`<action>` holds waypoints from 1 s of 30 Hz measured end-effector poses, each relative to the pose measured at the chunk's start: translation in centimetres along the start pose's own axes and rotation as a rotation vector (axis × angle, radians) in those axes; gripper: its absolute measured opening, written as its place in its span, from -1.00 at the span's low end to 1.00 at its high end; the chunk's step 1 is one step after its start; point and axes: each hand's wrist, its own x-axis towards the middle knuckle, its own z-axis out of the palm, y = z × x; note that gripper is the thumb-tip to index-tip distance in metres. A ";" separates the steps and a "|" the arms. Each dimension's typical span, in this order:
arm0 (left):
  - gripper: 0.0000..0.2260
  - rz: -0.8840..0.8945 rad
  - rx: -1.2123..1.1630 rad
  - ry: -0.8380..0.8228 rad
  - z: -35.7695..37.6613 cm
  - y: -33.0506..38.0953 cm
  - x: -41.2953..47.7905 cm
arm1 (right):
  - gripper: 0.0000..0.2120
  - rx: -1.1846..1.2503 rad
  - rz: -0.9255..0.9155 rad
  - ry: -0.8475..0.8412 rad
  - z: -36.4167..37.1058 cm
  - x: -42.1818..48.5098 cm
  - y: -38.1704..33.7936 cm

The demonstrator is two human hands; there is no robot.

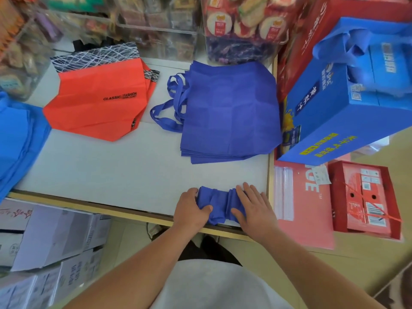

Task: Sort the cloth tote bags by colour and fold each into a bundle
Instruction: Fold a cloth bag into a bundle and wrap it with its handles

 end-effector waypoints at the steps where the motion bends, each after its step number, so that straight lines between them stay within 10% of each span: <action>1: -0.55 0.015 0.001 0.007 0.0 0.0 0.0 | -0.34 0.000 0.007 0.009 0.1 -0.1 0.2; 30: -0.86 -0.016 -0.051 0.175 -8.2 6.5 14.7 | -0.57 0.502 0.178 0.078 -9.2 10.8 -1.7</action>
